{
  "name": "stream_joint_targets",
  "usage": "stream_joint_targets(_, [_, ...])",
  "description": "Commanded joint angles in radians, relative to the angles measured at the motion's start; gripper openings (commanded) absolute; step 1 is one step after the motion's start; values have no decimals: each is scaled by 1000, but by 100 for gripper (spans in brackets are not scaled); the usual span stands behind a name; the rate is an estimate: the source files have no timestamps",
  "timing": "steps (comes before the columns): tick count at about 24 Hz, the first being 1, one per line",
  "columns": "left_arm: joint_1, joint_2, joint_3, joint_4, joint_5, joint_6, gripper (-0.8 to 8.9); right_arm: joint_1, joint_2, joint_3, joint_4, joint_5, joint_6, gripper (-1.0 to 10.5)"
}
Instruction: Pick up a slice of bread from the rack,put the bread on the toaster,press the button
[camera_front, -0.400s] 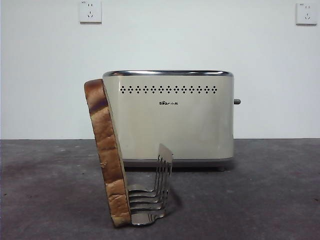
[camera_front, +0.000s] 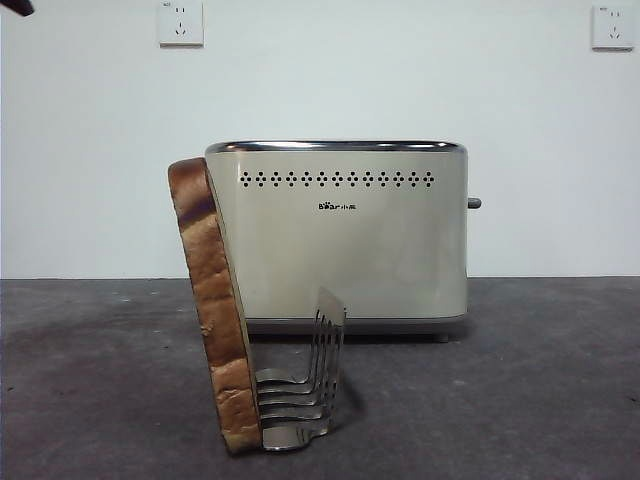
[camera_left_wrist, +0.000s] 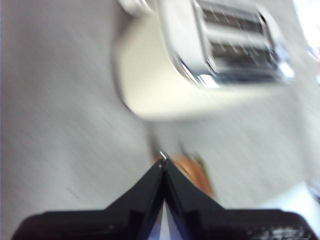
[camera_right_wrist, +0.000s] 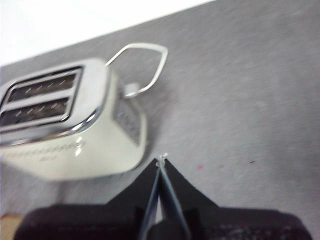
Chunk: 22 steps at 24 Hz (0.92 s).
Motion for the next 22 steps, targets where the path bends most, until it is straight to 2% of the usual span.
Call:
stream_joint_targets(1, [-16, 32, 10, -61, 54, -2, 0, 1, 65, 47, -55, -42, -62, 0])
stream_joint_targets(7, [-78, 83, 10, -109, 55, 2, 10, 1, 194, 126, -148, -50, -137, 0])
stream_joint_targets(10, [-145, 109, 10, -91, 29, -34, 171, 1, 255, 153, -180, -61, -137, 0])
stream_joint_targets(13, [-243, 129, 10, -66, -51, -82, 393, 1, 280, 155, -185, -116, -137, 0])
stream_joint_targets(15, [-291, 148, 10, -62, -89, -87, 483, 1, 284, 156, -184, -121, -137, 0])
stream_joint_targets(22, [-428, 270, 10, -60, -97, -156, 480, 1, 285, 156, -183, -121, -148, 0])
